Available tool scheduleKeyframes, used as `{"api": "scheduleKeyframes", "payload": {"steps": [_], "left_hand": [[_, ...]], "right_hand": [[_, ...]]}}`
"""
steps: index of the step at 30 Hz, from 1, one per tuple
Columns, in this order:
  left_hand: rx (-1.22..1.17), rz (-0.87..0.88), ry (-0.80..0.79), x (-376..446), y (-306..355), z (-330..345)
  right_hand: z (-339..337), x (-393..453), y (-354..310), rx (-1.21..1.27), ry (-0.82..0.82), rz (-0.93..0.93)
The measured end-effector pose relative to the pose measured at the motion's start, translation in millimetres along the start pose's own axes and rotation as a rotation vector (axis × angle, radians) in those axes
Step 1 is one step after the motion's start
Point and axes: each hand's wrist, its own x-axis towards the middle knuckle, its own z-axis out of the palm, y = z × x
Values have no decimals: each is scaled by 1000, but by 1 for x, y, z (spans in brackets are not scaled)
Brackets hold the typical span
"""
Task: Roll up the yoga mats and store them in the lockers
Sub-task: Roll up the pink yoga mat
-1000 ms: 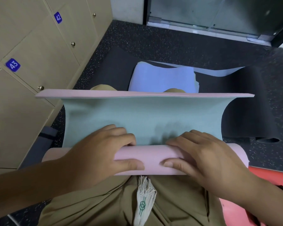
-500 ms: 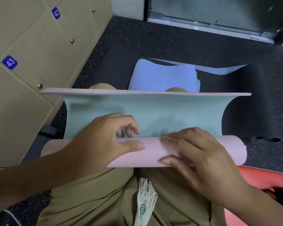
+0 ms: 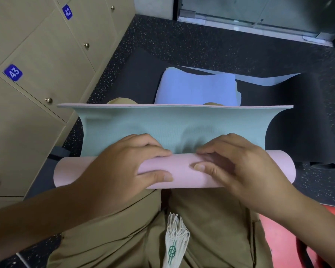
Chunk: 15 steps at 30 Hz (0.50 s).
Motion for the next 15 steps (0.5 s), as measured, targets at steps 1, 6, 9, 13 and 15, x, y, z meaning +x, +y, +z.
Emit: {"api": "scheduleKeyframes", "payload": {"steps": [1, 6, 9, 13, 15], "left_hand": [[-19, -12, -18, 3, -1, -1], [-119, -93, -120, 24, -10, -8], [-193, -131, -161, 40, -14, -12], [-171, -85, -60, 43, -13, -14], [-112, -14, 31, 36, -10, -13]], "right_hand": [[0, -1, 0, -19, 24, -14], [6, -13, -4, -178, 75, -54], [10, -12, -6, -200, 67, -22], [7, 2, -4, -180, 8, 19], [5, 10, 0, -166, -15, 41]]}}
